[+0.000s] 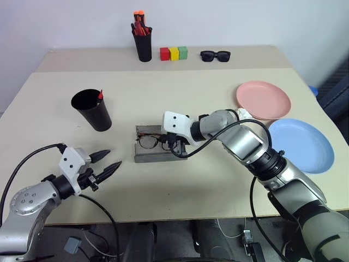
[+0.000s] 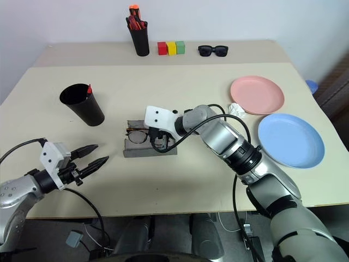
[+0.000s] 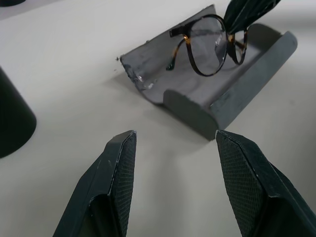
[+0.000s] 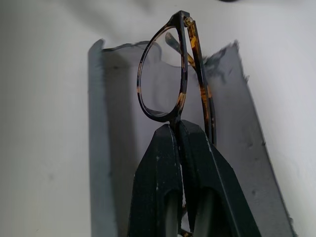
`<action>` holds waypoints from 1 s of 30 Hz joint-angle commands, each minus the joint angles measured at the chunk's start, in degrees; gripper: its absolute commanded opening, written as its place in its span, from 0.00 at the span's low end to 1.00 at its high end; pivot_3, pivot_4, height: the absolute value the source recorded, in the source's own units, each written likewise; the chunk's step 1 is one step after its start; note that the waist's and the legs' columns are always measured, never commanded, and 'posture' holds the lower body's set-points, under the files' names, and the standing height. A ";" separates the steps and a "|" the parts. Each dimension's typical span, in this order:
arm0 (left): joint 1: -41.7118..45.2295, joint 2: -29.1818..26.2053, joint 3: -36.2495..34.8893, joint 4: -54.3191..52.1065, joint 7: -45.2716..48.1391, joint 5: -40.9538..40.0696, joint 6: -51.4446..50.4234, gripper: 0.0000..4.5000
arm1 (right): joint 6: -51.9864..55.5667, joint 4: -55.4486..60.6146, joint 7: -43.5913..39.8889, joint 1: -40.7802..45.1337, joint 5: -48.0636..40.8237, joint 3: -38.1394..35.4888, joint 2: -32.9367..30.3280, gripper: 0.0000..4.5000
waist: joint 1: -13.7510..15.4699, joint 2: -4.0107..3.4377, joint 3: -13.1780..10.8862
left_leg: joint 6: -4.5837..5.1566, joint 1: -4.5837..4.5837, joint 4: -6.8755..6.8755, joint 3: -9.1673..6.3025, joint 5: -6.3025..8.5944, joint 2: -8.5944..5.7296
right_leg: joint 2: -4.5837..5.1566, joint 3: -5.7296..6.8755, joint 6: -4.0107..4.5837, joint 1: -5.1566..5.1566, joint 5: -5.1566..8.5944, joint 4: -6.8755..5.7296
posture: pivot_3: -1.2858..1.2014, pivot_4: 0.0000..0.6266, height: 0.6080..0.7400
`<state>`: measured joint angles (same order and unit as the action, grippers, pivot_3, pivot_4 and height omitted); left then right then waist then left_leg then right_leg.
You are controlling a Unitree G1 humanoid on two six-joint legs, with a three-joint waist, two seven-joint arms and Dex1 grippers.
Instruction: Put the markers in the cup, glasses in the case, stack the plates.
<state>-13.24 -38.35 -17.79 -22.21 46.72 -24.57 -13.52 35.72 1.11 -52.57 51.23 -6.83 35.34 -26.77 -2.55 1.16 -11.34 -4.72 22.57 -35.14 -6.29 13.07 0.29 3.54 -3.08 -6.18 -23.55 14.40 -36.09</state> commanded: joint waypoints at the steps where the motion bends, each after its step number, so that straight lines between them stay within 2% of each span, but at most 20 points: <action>1: 0.22 -0.73 -0.71 -1.30 0.91 -0.89 0.44 0.58 | 0.88 2.50 -0.67 -1.14 1.48 -1.10 -0.26 0.01 | -0.01 0.00 0.00 | 0.00 -0.01 0.00 0.00 0.00 0.00 | 0.00 0.00 0.00 0.00 0.00 -0.01 | 0.52 0.24 1.00; 4: 1.07 -0.68 -0.41 -0.44 1.29 -0.71 0.46 0.58 | 2.29 3.34 -0.75 -1.68 1.89 -1.84 0.10 0.21 | -0.06 0.00 0.00 | 0.00 -0.02 0.00 0.01 0.00 0.00 | 0.00 0.00 0.01 0.00 0.00 -0.01 | 0.52 0.24 1.00; 8: 4.01 -0.46 0.03 1.06 1.02 -0.80 -0.08 0.58 | 3.33 4.27 0.57 -1.24 1.86 -4.34 0.99 0.64 | -0.02 -0.01 -0.01 | 0.00 -0.03 0.00 0.01 0.00 0.00 | -0.01 0.00 0.01 0.00 0.00 -0.02 | 0.52 0.24 1.00; 11: 7.72 0.20 0.06 2.00 -0.47 -2.28 -2.71 0.58 | 3.72 5.48 1.13 -0.88 1.33 -6.95 1.29 0.64 | 0.06 0.00 0.00 | 0.00 -0.02 -0.01 0.00 0.00 0.00 | -0.01 0.00 0.00 0.01 -0.01 -0.02 | 0.52 0.24 1.00; 12: 10.43 0.43 0.81 2.45 -1.73 -2.79 -4.89 0.46 | 3.88 7.03 0.96 -1.22 0.63 -8.53 0.74 0.65 | 0.15 -0.01 -0.01 | 0.00 -0.02 -0.01 0.00 0.00 0.00 | 0.00 0.00 -0.01 0.02 -0.01 -0.01 | 0.52 0.24 1.00; 14: 15.17 0.64 3.22 2.86 -3.05 -3.22 -8.50 0.30 | 4.29 10.46 0.37 -2.53 -0.80 -11.24 -0.57 0.65 | 0.25 -0.01 -0.01 | 0.00 0.00 -0.02 -0.02 0.00 -0.01 | -0.01 0.01 -0.03 0.04 -0.02 -0.01 | 0.52 0.24 1.00; 16: 20.55 1.35 7.09 3.23 -4.66 -2.54 -12.42 0.08 | 3.57 14.58 -0.62 -5.16 -2.14 -13.71 -2.73 0.65 | 0.46 0.01 0.00 | 0.00 0.01 -0.03 -0.06 0.00 -0.01 | -0.01 0.06 -0.18 0.08 -0.09 -0.01 | 0.52 0.24 1.00; 17: 23.04 1.95 8.77 3.45 -5.72 -2.38 -14.57 0.03 | 3.29 16.41 -0.92 -6.48 -2.66 -14.67 -3.77 0.65 | 0.65 0.01 0.01 | 0.00 0.00 -0.04 -0.09 0.00 -0.02 | -0.01 0.07 -0.26 0.10 -0.12 0.00 | 0.52 0.24 1.00; 23: 40.26 9.28 13.75 7.67 -13.15 -5.83 -30.82 0.03 | 1.77 27.58 -0.47 -18.57 -6.17 -24.11 -10.60 0.65 | 0.57 0.04 0.01 | 0.01 0.00 -0.09 -0.16 0.00 -0.06 | -0.01 0.08 -0.37 0.15 -0.13 -0.04 | 0.52 0.24 1.00; 26: 49.69 12.06 16.90 14.56 -17.14 -3.29 -37.42 0.03 | 2.35 31.07 1.57 -27.13 -6.43 -29.77 -13.62 0.65 | 0.35 0.05 0.01 | 0.01 -0.03 -0.08 -0.16 0.00 -0.06 | -0.01 0.08 -0.38 0.17 -0.13 -0.05 | 0.52 0.24 1.00; 30: 59.21 12.86 22.41 25.82 -18.42 1.12 -43.81 0.03 | 3.23 34.42 3.66 -35.01 -6.75 -34.04 -16.01 0.65 | -0.03 0.06 0.01 | 0.01 -0.04 -0.11 -0.20 0.00 -0.09 | -0.04 0.09 -0.39 0.21 -0.12 -0.03 | 0.52 0.24 1.00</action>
<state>44.00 -25.57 3.31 0.60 28.88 -25.09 -55.22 39.05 32.16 -49.94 16.13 -12.60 3.76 -42.31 -2.58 1.21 -11.32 -4.71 22.51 -35.25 -6.47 13.07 0.20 3.50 -3.00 -6.57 -23.35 14.28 -36.12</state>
